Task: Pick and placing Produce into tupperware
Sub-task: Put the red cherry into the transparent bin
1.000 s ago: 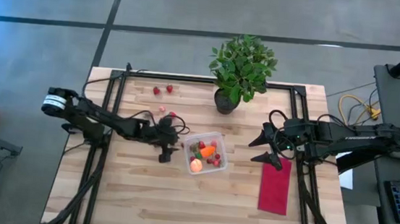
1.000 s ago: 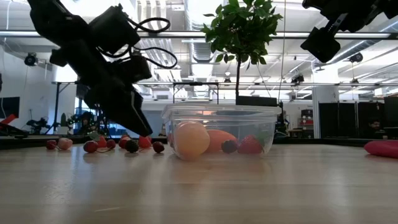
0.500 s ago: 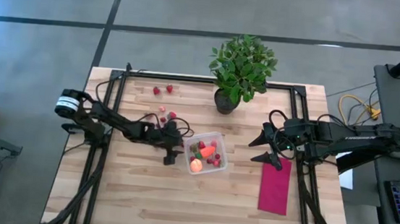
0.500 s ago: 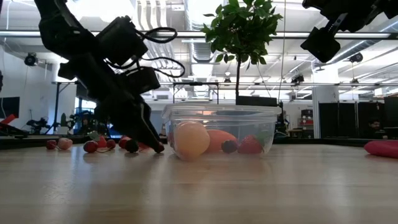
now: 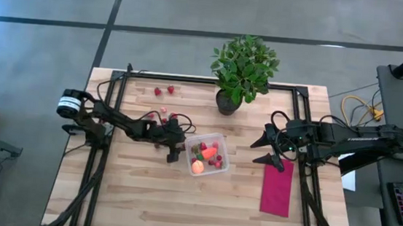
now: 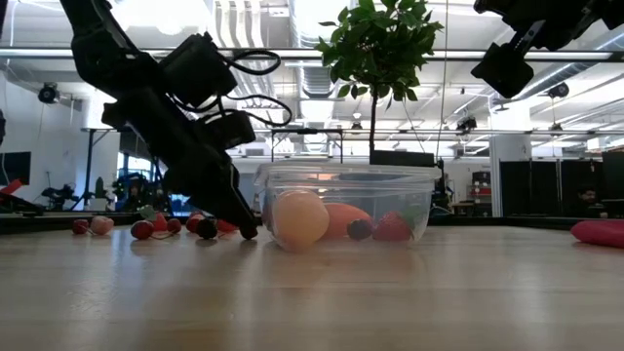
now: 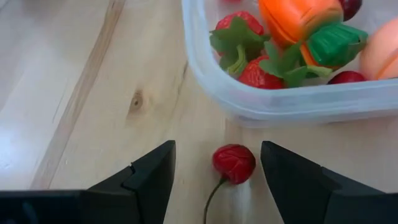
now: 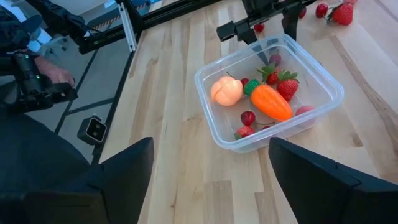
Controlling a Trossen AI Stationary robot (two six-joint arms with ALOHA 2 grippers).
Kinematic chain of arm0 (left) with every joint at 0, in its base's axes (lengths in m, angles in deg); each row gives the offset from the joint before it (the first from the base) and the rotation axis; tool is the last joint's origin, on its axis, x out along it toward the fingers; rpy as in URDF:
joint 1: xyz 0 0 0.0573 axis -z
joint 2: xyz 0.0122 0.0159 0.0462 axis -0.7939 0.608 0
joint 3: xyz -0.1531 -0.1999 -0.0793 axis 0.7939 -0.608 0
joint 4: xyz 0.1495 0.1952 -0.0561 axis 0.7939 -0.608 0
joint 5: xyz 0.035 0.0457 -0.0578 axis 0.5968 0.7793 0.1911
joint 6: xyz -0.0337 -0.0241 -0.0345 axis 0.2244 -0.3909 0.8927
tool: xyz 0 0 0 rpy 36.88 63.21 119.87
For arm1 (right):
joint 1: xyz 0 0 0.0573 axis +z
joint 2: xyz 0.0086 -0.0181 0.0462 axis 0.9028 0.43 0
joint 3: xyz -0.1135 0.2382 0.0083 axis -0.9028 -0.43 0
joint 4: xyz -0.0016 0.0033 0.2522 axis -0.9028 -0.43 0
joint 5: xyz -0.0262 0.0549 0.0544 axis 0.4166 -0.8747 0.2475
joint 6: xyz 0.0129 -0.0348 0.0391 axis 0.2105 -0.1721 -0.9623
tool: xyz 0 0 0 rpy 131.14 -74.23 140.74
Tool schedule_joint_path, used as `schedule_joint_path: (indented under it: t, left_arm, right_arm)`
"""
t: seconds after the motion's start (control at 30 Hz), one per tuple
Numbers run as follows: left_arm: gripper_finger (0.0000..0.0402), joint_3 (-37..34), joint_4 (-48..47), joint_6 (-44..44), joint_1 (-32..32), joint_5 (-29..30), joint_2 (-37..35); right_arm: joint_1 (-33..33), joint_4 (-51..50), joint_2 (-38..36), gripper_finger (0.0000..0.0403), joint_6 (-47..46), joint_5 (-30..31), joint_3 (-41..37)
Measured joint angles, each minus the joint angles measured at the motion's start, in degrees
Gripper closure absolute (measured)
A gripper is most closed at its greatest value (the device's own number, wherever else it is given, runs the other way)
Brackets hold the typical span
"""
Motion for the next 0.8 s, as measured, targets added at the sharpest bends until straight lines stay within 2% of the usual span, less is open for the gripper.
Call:
schedule_joint_path:
  t: [0.3, 0.6, 0.8]
  left_arm:
    - [0.0228, -0.06, -0.21, -0.02, -0.11, 0.00, 0.09]
    - [0.0233, 0.50, 0.92, 0.02, -0.20, -0.09, 3.37]
    - [0.0238, 1.26, -0.03, -0.02, -0.25, 0.08, 2.89]
  right_arm:
    - [0.00, 0.00, -0.01, 0.0092, 0.00, 0.01, 0.00]
    - [0.00, 0.03, -0.02, 0.0093, 0.00, 0.02, -0.02]
    - [0.00, 0.00, 0.00, 0.0097, 0.00, 0.02, -0.02]
